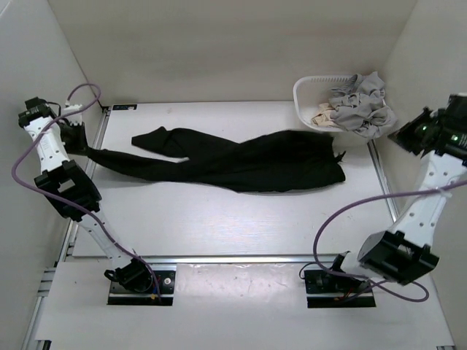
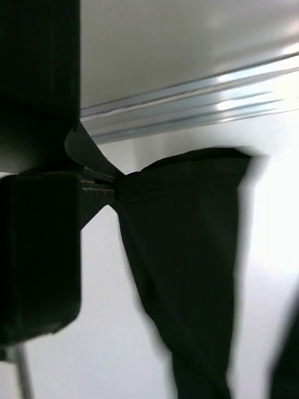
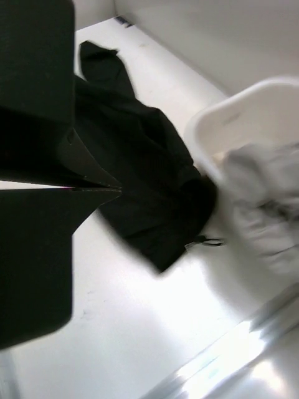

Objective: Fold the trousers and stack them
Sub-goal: Flatten the trousers out

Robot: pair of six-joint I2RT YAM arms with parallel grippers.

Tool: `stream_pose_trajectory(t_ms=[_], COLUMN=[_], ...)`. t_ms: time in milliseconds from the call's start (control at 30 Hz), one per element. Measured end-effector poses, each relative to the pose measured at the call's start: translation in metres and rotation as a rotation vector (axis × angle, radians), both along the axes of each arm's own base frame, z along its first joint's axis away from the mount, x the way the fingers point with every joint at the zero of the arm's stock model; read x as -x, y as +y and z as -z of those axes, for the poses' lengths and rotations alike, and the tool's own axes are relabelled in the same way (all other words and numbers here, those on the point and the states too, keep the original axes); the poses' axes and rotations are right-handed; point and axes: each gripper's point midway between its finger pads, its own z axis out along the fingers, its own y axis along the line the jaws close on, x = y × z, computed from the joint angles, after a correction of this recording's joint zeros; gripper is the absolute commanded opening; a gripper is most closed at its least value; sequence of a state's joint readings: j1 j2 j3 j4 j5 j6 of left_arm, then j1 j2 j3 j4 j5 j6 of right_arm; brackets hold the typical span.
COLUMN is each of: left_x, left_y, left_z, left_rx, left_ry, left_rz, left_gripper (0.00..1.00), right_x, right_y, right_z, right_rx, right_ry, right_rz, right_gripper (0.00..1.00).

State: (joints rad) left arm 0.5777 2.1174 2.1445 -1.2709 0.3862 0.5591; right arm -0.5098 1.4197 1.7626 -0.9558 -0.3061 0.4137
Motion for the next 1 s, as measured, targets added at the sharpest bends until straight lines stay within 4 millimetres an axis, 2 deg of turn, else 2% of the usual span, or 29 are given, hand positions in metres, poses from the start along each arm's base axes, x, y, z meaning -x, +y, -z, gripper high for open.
stream_pose_trajectory(t_ms=[67, 133, 200, 267, 333, 400, 433, 467, 533, 667, 767, 867, 1000], left_x=[0.019, 0.038, 0.061, 0.081, 0.102, 0.122, 0.129, 0.135, 0.141, 0.15, 0.158, 0.164, 0.17], left_y=[-0.002, -0.002, 0.0, 0.0, 0.0, -0.005, -0.009, -0.013, -0.02, -0.031, -0.038, -0.043, -0.047], left_z=[0.016, 0.035, 0.053, 0.066, 0.074, 0.077, 0.078, 0.079, 0.082, 0.095, 0.105, 0.113, 0.121], left_rx=[0.004, 0.002, 0.003, 0.007, 0.006, 0.014, 0.021, 0.027, 0.042, 0.077, 0.101, 0.116, 0.13], left_ry=[0.071, 0.149, 0.234, 0.286, 0.33, 0.362, 0.375, 0.384, 0.399, 0.426, 0.449, 0.465, 0.482], left_rz=[-0.001, 0.004, 0.012, 0.028, 0.051, 0.065, 0.075, 0.085, 0.103, 0.12, 0.124, 0.123, 0.116], left_gripper=[0.14, 0.14, 0.14, 0.14, 0.14, 0.14, 0.14, 0.14, 0.14, 0.14, 0.14, 0.14, 0.14], right_x=[0.023, 0.047, 0.075, 0.1, 0.119, 0.124, 0.122, 0.116, 0.099, 0.05, 0.002, -0.029, -0.072], right_y=[0.009, 0.018, 0.025, 0.032, 0.042, 0.051, 0.054, 0.058, 0.074, 0.112, 0.137, 0.142, 0.137], right_z=[0.018, 0.052, 0.094, 0.13, 0.159, 0.173, 0.176, 0.176, 0.173, 0.16, 0.16, 0.181, 0.214], right_rx=[-0.008, -0.034, -0.07, -0.095, -0.128, -0.164, -0.17, -0.163, -0.127, 0.012, 0.076, 0.088, 0.104], right_ry=[0.034, 0.107, 0.214, 0.298, 0.362, 0.385, 0.39, 0.385, 0.363, 0.337, 0.303, 0.327, 0.403], right_rz=[0.012, 0.03, 0.061, 0.085, 0.087, 0.064, 0.047, 0.02, -0.068, -0.238, -0.289, -0.245, -0.163], right_gripper=[0.0, 0.0, 0.0, 0.0, 0.02, 0.1, 0.32, 0.44, 0.62, 0.68, 0.75, 0.77, 0.8])
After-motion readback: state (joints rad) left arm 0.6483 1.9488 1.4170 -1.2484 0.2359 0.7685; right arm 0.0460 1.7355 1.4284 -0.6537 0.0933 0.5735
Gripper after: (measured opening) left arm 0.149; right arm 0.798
